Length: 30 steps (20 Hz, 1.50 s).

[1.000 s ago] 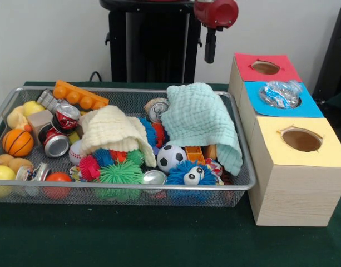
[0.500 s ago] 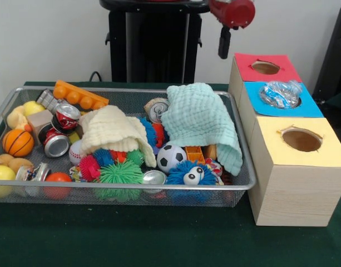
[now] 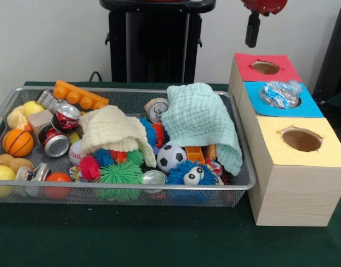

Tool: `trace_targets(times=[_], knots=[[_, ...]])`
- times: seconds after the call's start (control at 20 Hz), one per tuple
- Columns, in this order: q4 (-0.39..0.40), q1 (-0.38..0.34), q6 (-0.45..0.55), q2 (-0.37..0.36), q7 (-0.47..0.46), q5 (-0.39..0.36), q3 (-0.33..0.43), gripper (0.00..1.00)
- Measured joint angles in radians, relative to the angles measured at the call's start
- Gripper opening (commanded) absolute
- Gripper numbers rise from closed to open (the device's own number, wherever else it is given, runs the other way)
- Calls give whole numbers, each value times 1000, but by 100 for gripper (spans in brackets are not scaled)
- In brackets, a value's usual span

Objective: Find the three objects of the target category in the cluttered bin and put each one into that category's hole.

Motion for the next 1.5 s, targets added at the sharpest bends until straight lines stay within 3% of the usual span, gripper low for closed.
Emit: trace_targets(times=[0.4, 1.0, 1.5], knots=[[-36, 13, -14, 10, 4, 11, -5, 0], [-74, 65, -115, 17, 15, 36, -13, 0], [-134, 117, -142, 76, 49, 36, -46, 0]])
